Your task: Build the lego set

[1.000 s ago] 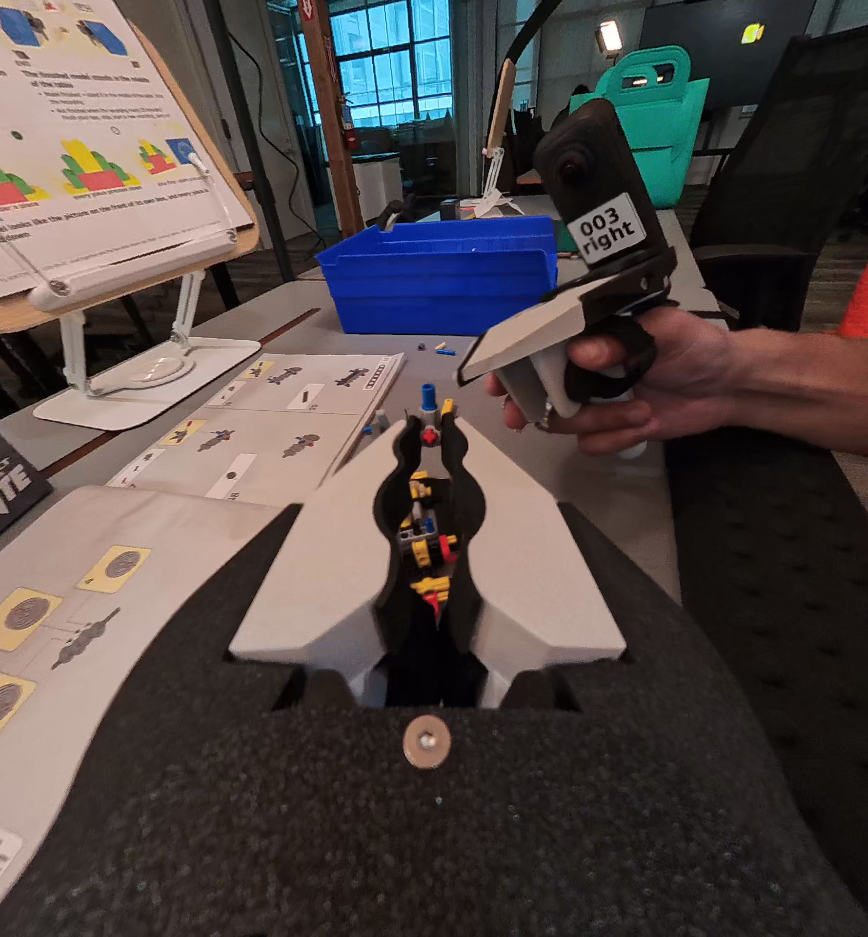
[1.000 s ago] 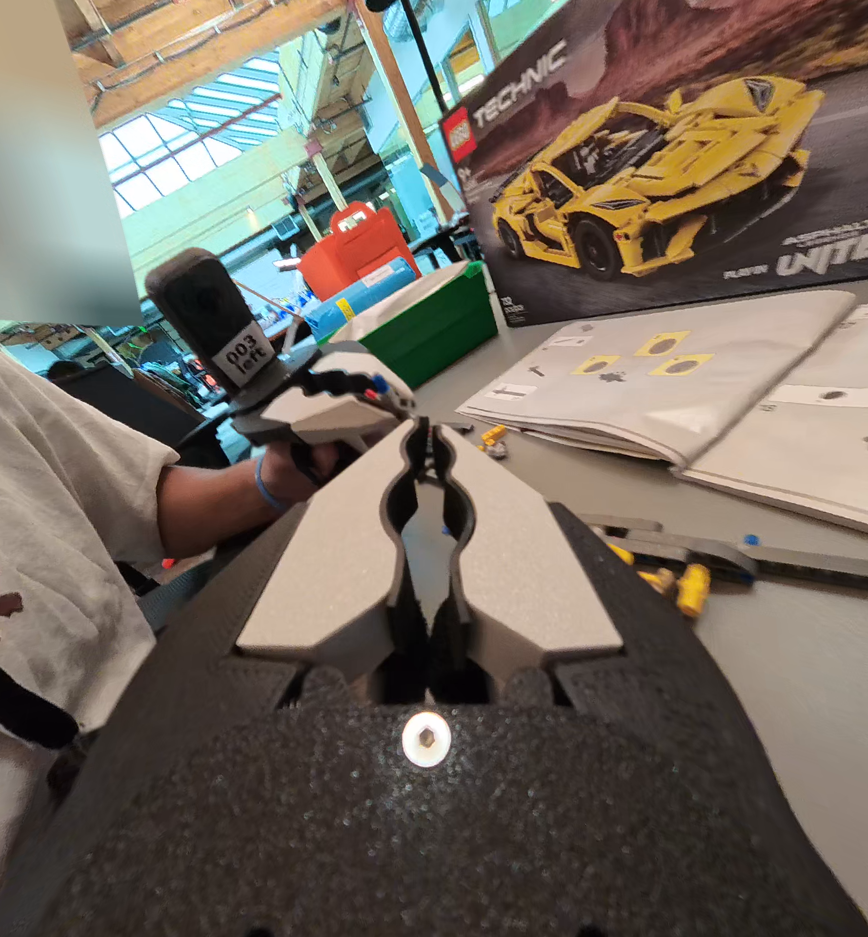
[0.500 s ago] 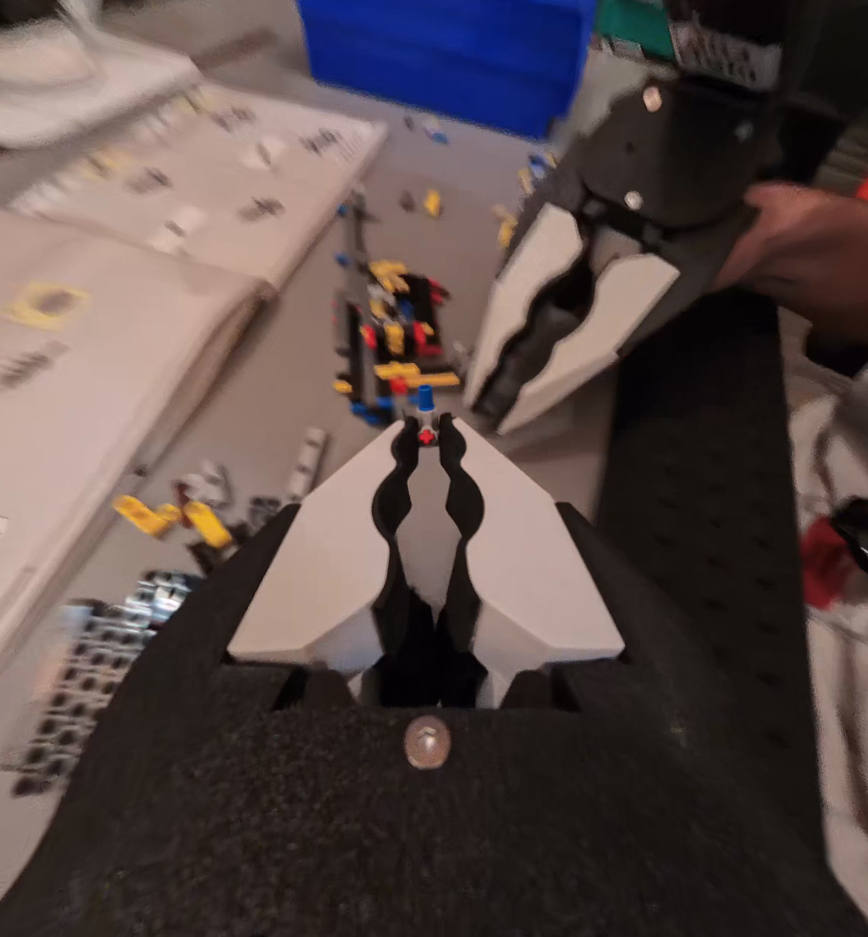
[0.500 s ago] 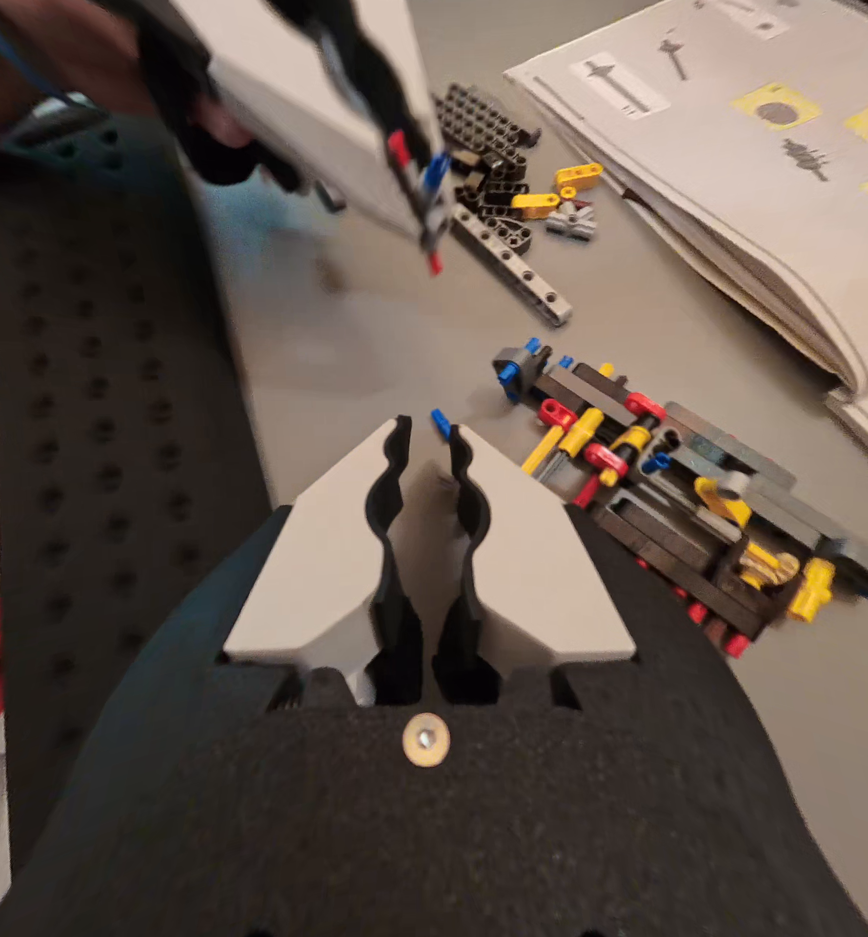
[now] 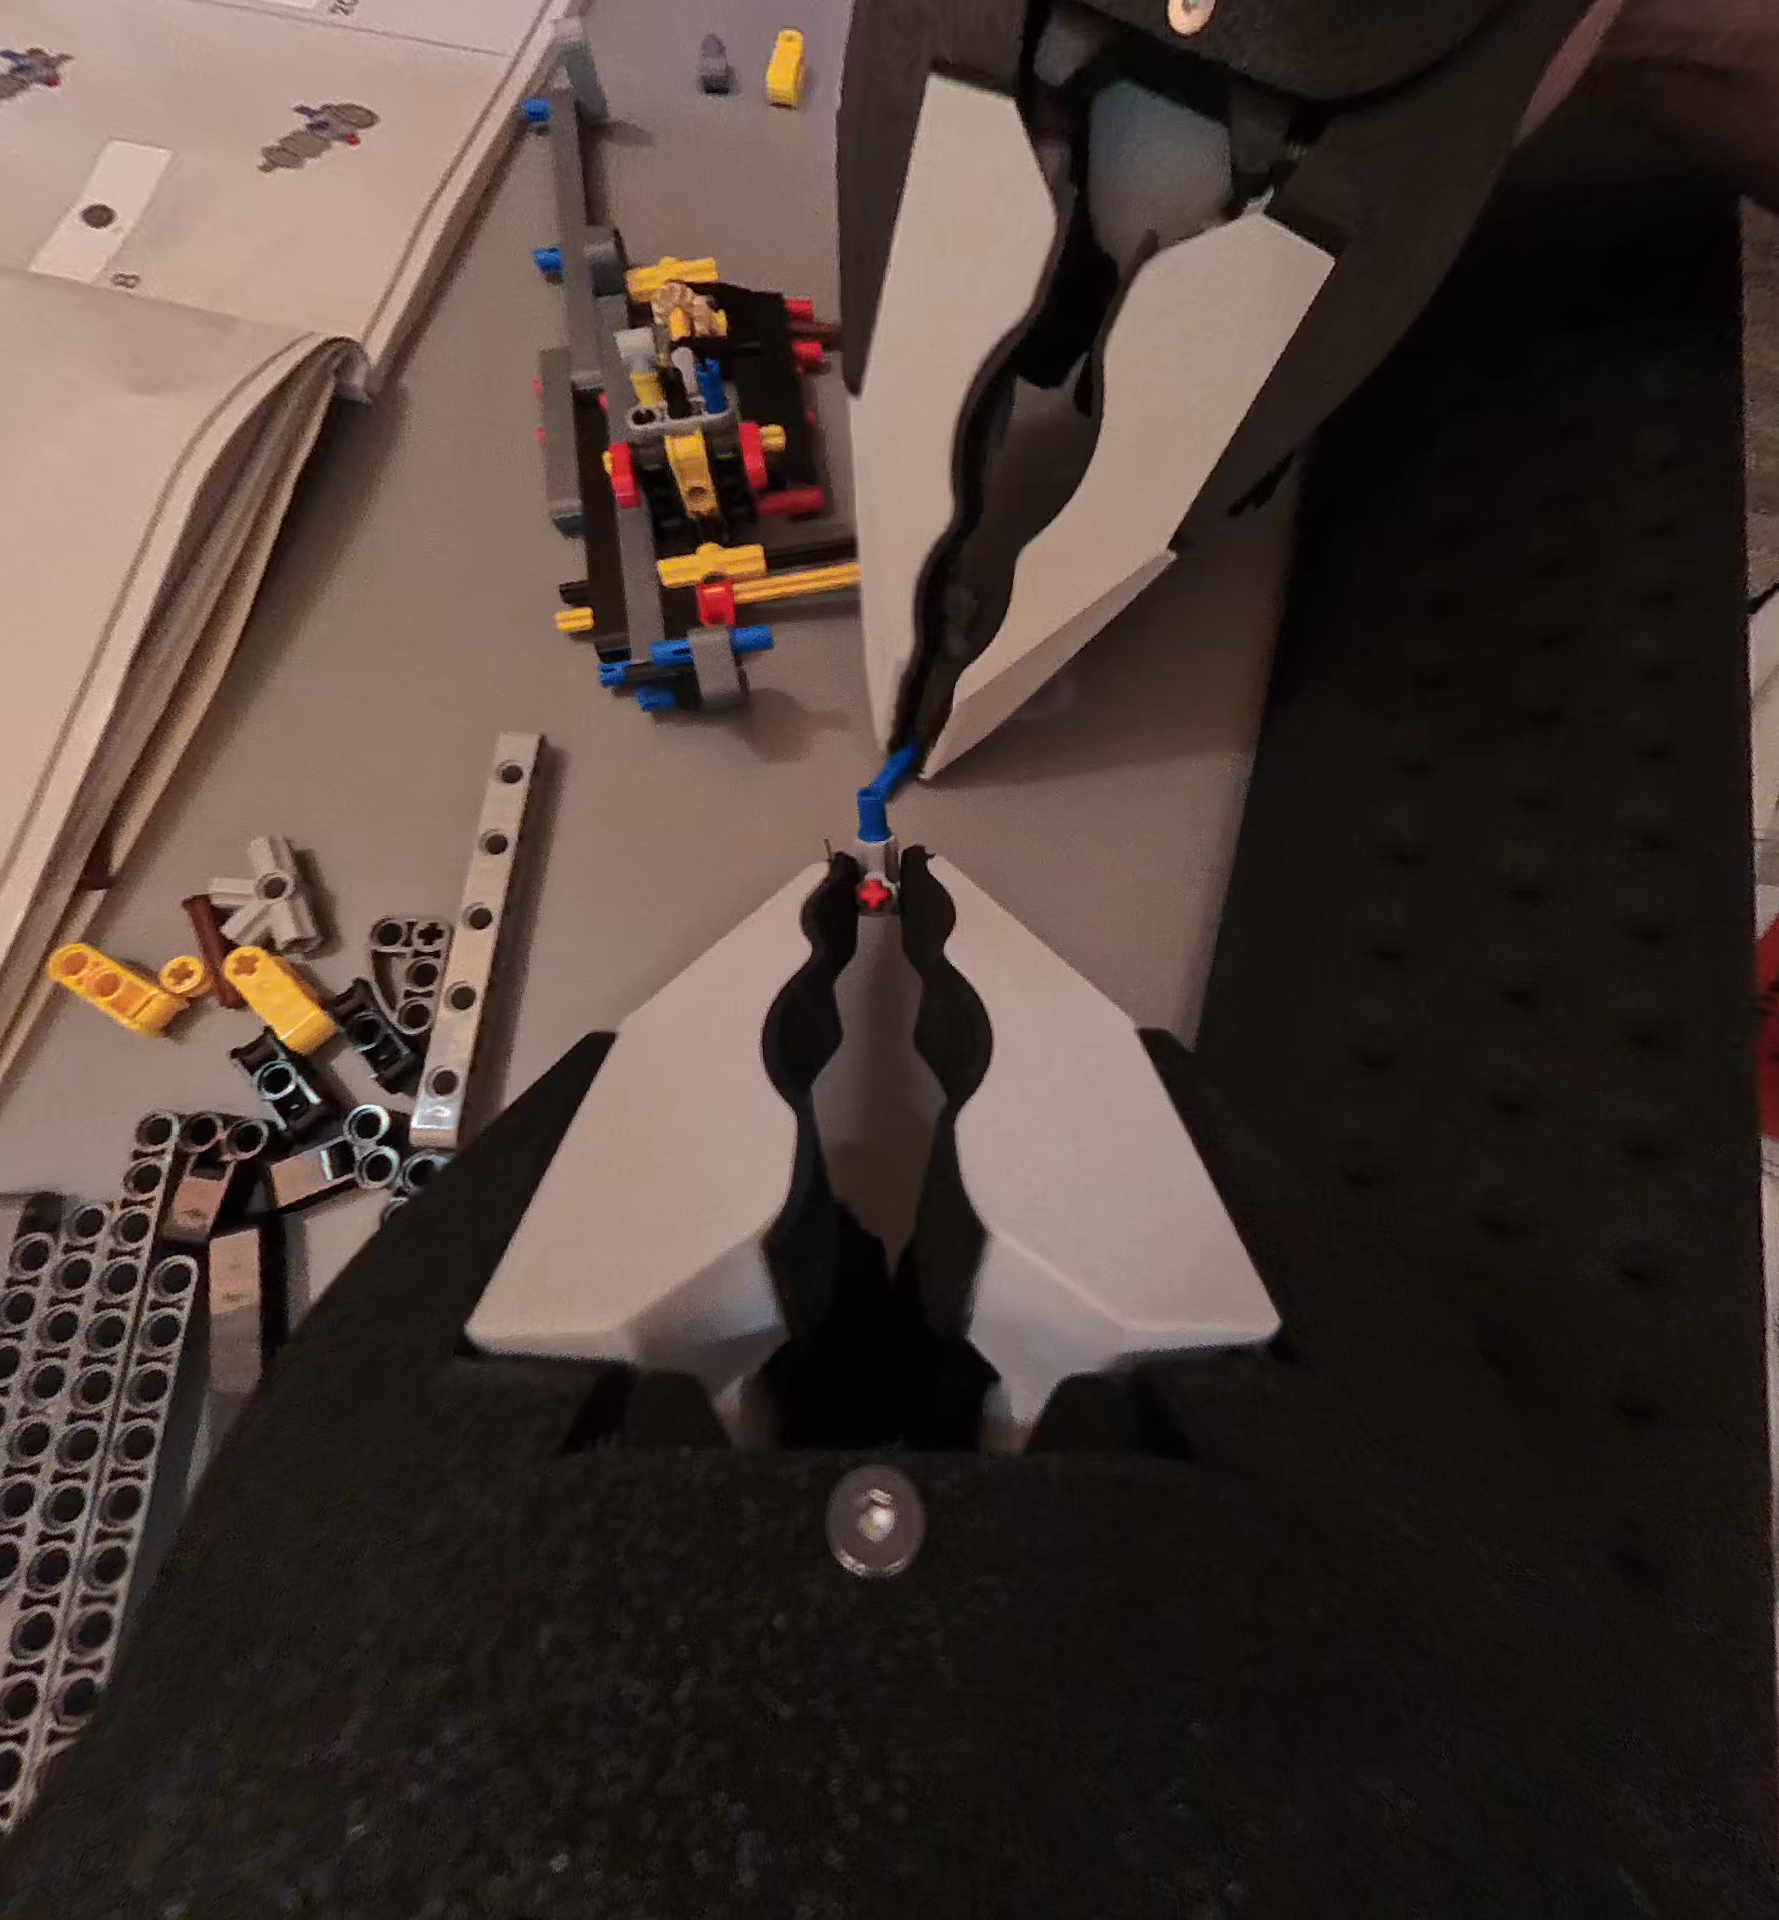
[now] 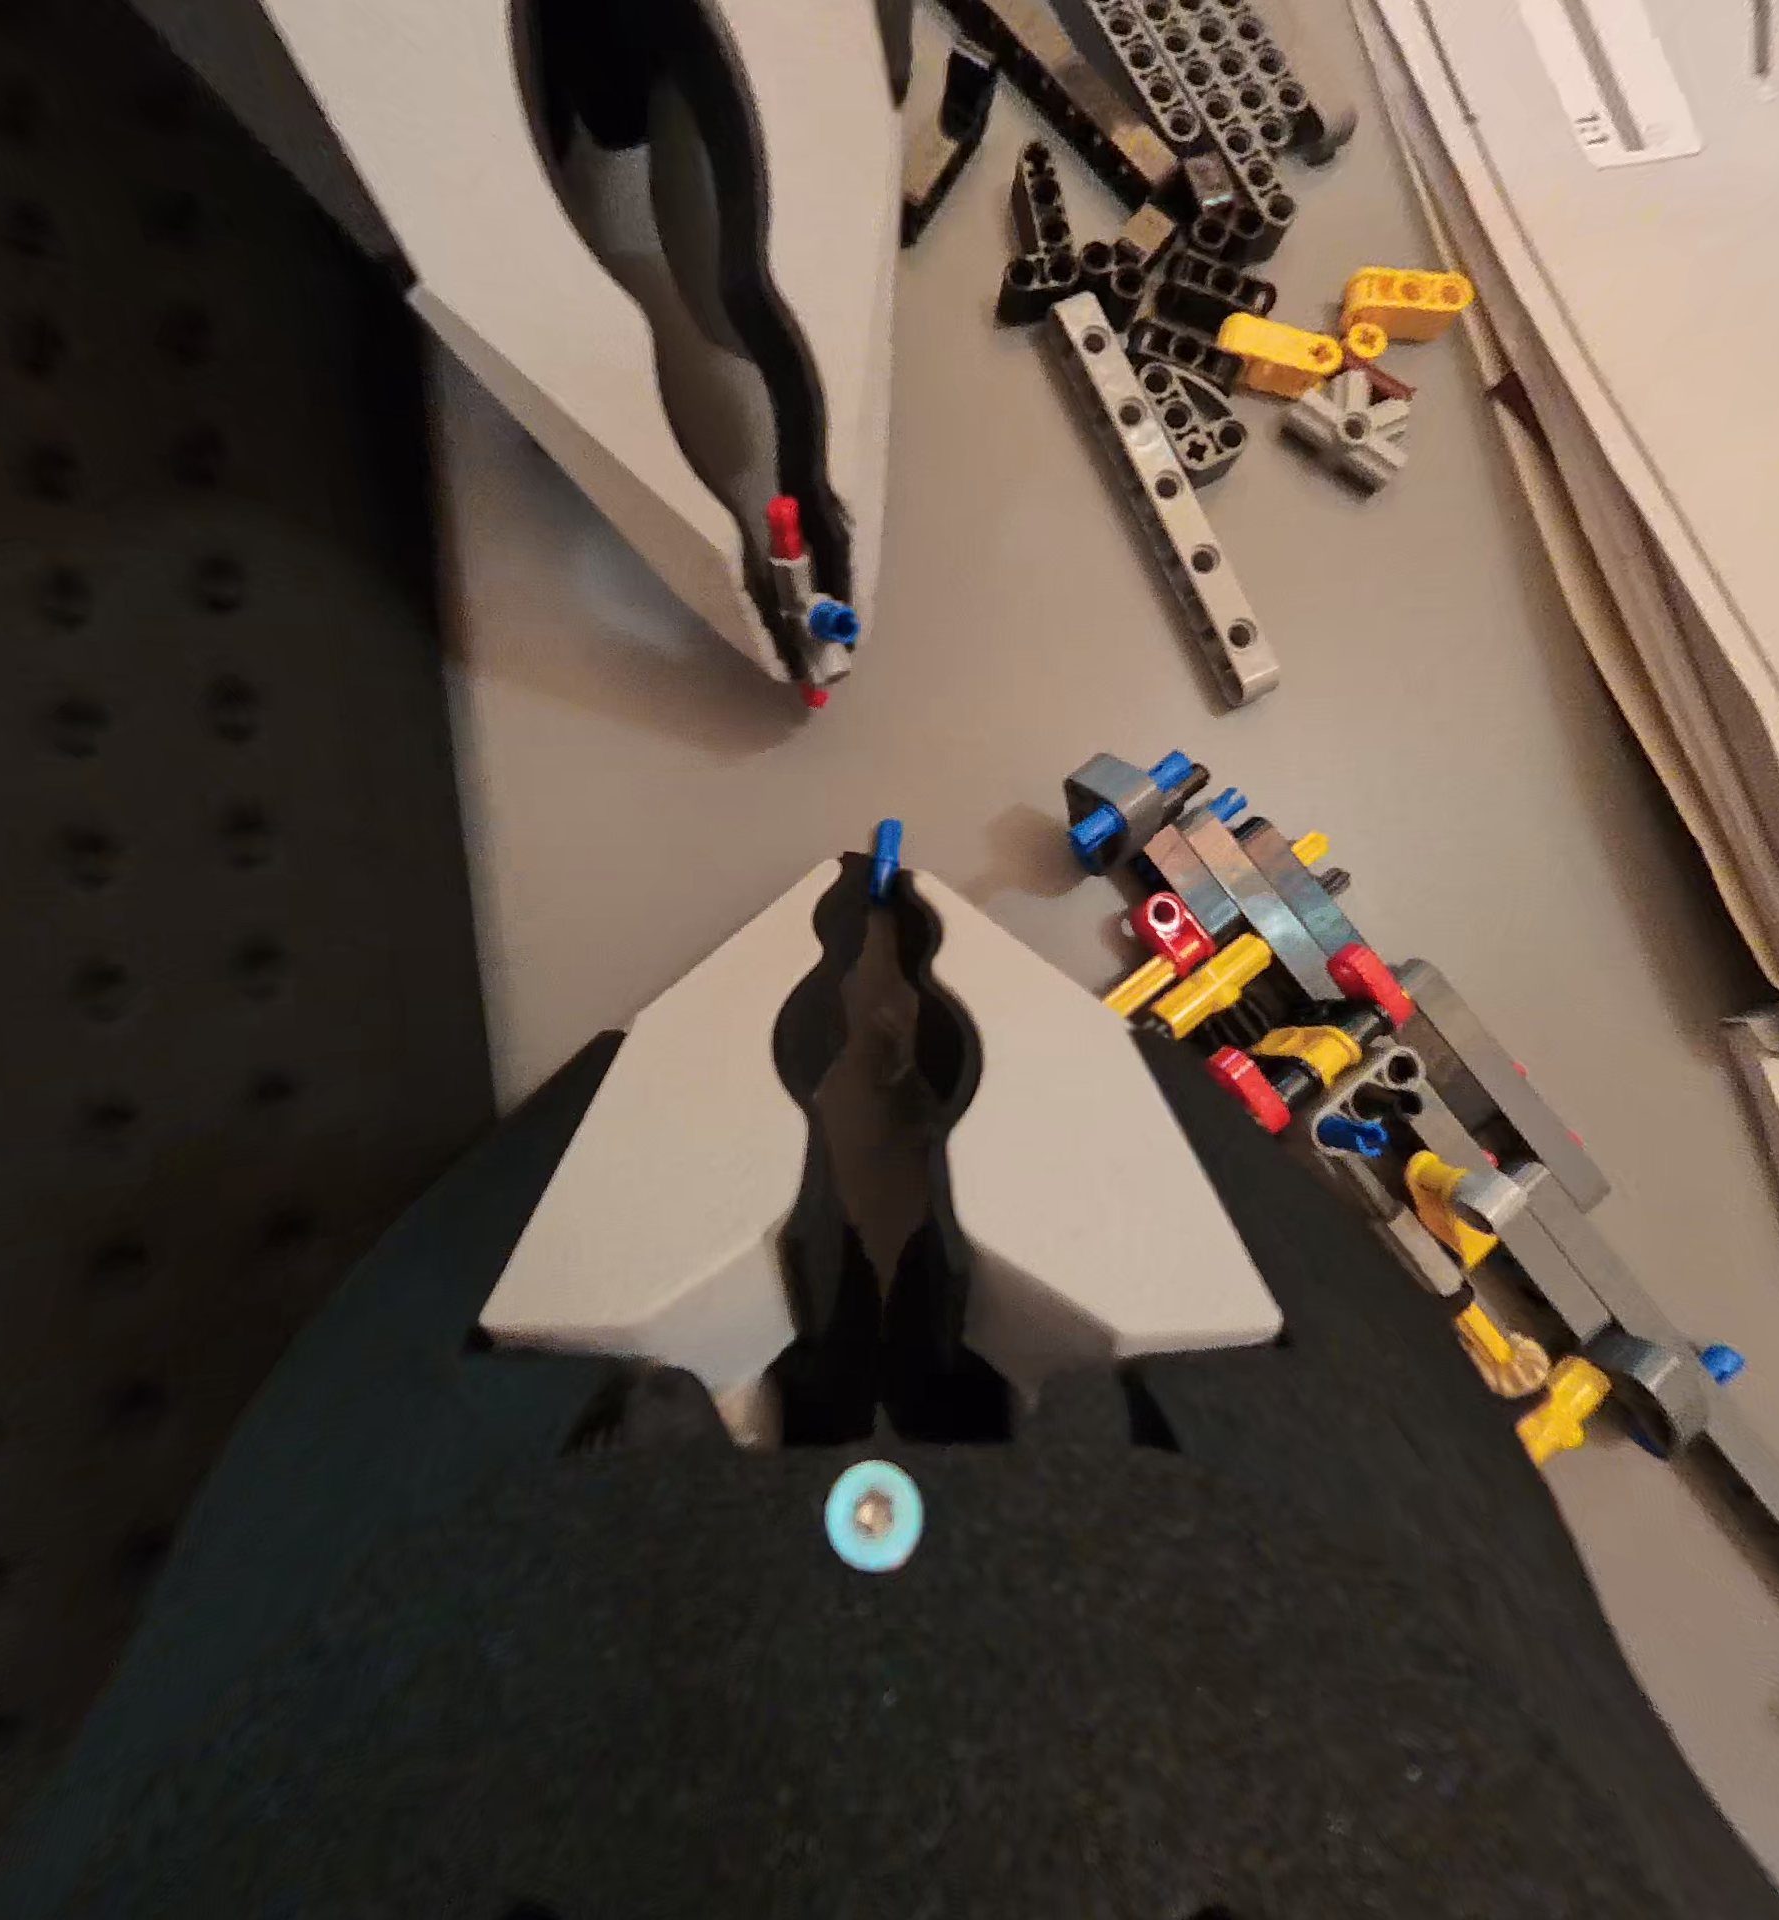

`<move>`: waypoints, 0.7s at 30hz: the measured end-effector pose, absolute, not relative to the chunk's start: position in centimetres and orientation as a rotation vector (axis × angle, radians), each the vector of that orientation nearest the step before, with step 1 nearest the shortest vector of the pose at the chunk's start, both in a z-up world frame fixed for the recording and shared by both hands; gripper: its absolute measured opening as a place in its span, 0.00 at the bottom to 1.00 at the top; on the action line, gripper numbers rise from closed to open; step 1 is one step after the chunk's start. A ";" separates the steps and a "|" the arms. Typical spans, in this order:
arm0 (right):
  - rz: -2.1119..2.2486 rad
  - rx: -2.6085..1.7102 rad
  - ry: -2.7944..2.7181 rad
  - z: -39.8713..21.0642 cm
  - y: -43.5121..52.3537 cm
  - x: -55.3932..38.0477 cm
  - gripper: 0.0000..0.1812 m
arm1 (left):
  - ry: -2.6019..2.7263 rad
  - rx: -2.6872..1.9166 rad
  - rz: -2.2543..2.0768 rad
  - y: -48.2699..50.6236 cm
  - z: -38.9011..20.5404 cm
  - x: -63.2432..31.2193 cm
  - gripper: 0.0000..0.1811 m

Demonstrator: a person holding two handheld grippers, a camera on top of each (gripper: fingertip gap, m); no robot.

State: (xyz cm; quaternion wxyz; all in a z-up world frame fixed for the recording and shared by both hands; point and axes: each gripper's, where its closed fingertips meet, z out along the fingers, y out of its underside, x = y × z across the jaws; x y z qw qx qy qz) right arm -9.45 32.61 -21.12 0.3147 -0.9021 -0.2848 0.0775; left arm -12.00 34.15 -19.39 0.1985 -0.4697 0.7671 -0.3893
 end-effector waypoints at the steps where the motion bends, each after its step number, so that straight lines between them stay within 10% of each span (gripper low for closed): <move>1: 0.220 -2.367 -0.760 -21.1 32.6 -9.5 0.02 | 2.131 -1.310 -1.090 34.3 -19.3 -11.9 0.04; 21: 0.625 -1.990 -0.358 -15.3 34.3 -11.3 0.02 | 1.931 -0.571 -0.491 34.4 -16.8 -10.0 0.03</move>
